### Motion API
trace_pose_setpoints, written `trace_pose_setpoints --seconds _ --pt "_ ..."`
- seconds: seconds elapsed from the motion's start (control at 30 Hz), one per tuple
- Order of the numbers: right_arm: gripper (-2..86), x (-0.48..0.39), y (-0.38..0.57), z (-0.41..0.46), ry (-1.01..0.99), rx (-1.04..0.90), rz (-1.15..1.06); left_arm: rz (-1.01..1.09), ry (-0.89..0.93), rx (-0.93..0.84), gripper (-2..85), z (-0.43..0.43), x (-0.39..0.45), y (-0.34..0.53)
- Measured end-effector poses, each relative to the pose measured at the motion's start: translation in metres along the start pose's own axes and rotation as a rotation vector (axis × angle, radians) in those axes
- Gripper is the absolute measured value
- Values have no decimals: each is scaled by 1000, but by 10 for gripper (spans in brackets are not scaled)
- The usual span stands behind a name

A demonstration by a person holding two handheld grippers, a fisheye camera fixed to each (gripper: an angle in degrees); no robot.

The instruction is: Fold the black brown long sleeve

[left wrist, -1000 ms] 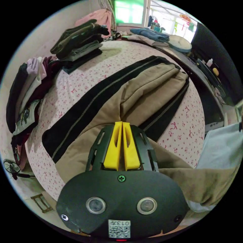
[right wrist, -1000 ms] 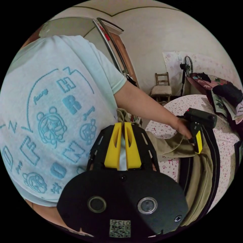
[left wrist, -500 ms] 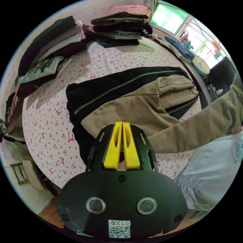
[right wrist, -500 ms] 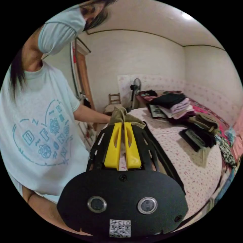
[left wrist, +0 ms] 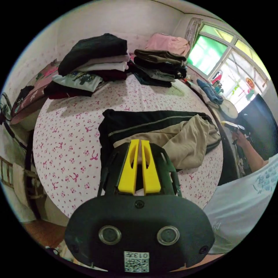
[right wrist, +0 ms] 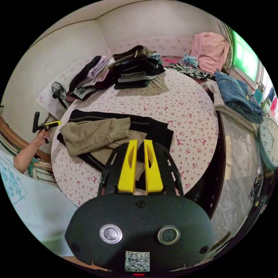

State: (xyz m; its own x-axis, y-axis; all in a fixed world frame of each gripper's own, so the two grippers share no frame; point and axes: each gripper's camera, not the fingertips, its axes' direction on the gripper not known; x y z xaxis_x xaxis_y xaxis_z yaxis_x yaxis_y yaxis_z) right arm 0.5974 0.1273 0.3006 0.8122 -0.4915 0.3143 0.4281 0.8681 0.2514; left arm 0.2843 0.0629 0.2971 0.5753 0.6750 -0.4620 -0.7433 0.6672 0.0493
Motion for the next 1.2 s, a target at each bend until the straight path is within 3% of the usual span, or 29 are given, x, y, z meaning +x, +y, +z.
trace_pose_setpoints --seconds 0.17,0.37,0.63,0.7,0.83,1.0,1.2 --pt "85 -15 -42 20 -72 21 -1 147 0 -93 90 12 29 -2" --pt "35 -25 -68 86 -55 -222 -31 228 -140 -315 24 60 56 -15" --pt "16 -43 -54 -17 140 131 -145 283 -132 -105 7 11 84 -56" --pt "15 -34 -48 -13 181 122 -86 273 -116 -101 9 22 84 -66" --pt "13 0 -36 44 151 -149 85 156 -142 -256 15 75 68 -73" --pt "5 -1 -36 19 204 -62 109 -22 -85 4 15 28 55 -55" --pt "0 -28 -39 11 248 45 0 124 -45 -76 11 60 92 -45"
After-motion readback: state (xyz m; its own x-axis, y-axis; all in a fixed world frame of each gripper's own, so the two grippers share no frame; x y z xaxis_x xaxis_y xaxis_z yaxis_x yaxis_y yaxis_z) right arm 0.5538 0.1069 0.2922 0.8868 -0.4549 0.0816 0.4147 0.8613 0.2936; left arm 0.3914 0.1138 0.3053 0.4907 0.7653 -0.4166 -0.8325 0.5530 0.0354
